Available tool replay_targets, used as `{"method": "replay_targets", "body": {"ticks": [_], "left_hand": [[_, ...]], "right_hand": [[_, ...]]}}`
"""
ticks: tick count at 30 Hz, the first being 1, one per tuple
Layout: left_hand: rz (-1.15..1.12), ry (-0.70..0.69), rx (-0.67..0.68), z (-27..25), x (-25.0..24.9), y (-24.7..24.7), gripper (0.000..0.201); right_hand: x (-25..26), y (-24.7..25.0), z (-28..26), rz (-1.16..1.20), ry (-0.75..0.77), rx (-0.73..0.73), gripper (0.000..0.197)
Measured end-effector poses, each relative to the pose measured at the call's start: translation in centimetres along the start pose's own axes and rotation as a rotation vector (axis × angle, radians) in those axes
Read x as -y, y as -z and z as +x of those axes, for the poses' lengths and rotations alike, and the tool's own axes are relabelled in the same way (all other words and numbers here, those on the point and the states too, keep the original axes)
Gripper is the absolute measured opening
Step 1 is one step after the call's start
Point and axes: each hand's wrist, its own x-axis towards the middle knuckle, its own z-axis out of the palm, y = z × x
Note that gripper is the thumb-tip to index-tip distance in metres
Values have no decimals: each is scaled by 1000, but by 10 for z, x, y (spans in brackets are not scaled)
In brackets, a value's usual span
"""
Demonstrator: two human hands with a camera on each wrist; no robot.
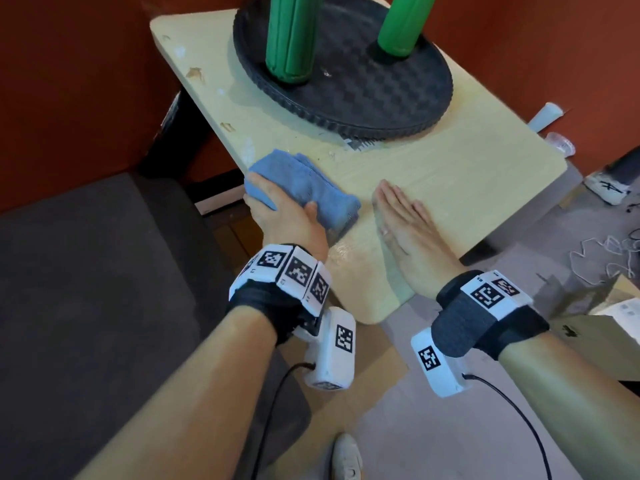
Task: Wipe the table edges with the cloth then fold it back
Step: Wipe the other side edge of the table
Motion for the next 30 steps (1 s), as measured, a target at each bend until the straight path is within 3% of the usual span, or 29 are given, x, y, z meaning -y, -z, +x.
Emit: {"method": "replay_targets", "body": {"ticks": [6,12,17,22,28,30], "left_hand": [[42,-26,85,-30,8,-6,78],[121,15,-117,27,-11,4,80],[145,-61,37,-1,8,1,71],[183,-32,-84,39,-7,14,68],[88,-46,59,21,5,11,69],[104,-64,43,27,2,12,70]], "right_hand": [[2,-1,-1,-2,-17,16,61],[-1,-3,1,7,-10,-3,57],[1,-3,-1,-13,-12,-11,59],[1,-2,1,-9,-11,2,61],[0,-4,0,-14,-18,-2,60],[0,-4,1,-6,-22,-4,60]]}}
